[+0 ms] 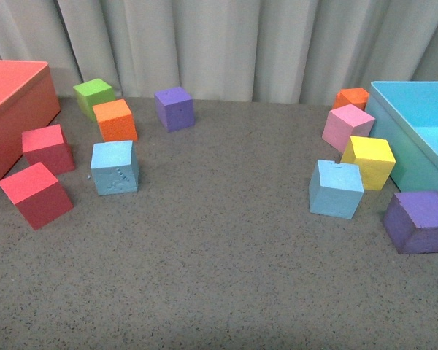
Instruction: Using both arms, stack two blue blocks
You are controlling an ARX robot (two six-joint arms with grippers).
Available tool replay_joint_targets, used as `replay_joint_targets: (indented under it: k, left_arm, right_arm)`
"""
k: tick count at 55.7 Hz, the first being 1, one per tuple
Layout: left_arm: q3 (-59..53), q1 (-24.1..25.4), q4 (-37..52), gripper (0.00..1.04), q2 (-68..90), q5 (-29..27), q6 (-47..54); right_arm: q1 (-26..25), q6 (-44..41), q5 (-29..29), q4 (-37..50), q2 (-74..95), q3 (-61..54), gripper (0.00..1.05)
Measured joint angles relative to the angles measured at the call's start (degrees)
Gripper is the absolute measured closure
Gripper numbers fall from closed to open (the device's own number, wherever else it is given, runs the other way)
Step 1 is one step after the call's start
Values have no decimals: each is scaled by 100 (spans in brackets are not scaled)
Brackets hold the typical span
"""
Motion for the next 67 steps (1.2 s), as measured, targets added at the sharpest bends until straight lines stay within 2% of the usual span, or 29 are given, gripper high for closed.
replay_joint_targets:
  k: [49,51,53,55,58,62,67]
  left_arm:
    - [0,2,0,7,0,0,0]
    - [0,2,0,7,0,0,0]
    - [0,0,0,7,0,2,0]
    - [0,0,0,7,0,-4,0]
    - [0,0,0,7,0,-7,0]
    - [0,0,0,7,0,-7,0]
    - [0,0,0,7,0,-2,0]
  right_arm:
    - [0,2,0,0,0,0,10]
    - [66,-76,227,2,44,2,10]
    - [240,-289,857,50,190,28,10]
    - [474,-625,1716,238,605,105,10]
    - [533,-785,2264,616,1290,227,10]
    - [518,-776,2332,1139,2251,476,10]
    - [492,-575,1987,1827,3648,918,10]
